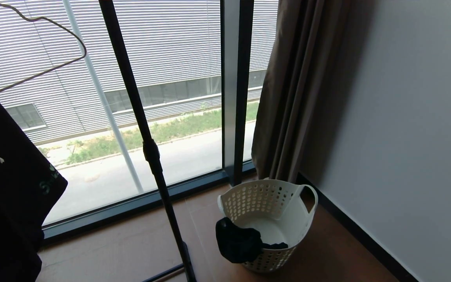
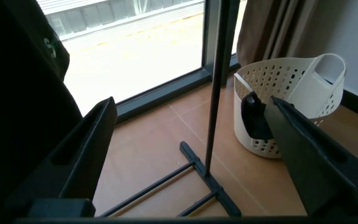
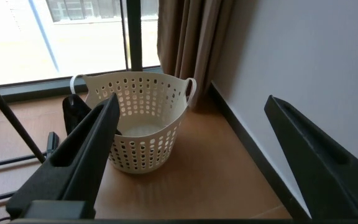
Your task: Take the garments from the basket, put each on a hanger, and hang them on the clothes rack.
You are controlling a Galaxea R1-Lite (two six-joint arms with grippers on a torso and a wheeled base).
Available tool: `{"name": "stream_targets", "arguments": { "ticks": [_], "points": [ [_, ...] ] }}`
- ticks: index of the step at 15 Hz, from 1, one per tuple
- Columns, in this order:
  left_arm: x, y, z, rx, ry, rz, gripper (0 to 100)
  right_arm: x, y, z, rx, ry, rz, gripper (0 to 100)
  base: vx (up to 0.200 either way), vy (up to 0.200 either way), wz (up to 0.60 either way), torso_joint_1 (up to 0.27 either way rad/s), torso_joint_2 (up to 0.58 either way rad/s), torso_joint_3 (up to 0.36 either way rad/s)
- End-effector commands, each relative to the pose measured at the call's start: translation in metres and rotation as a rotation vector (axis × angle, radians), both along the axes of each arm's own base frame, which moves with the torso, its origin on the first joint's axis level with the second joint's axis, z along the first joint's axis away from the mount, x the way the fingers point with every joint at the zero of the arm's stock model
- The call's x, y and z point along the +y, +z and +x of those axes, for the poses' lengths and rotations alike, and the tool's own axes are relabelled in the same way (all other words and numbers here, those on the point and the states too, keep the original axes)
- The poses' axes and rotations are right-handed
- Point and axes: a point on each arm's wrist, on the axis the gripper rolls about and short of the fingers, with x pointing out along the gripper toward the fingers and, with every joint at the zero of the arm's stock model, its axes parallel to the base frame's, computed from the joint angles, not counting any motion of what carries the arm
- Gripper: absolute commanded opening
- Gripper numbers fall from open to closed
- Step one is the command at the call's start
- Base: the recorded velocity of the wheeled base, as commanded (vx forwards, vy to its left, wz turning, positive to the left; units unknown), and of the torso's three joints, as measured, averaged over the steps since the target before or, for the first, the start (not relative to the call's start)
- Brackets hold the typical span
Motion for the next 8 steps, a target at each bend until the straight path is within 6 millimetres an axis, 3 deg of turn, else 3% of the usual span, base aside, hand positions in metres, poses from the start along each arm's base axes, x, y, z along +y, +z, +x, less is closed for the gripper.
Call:
{"name": "stream_targets", "arguments": {
  "ticks": [1, 8],
  "points": [
    [0.0000, 0.0001, 0.0001, 0.001, -0.001, 0.000, 100, 0.0000, 0.0002, 0.0001, 0.000, 0.000, 0.000, 100, 0.000, 0.000, 0.00, 0.000, 0.00, 0.000],
    [0.0000, 0.0001, 0.0001, 0.001, -0.001, 0.003, 100, 0.0000, 0.0002, 0.0001, 0.000, 0.000, 0.000, 100, 0.000, 0.000, 0.00, 0.000, 0.00, 0.000]
  ]
}}
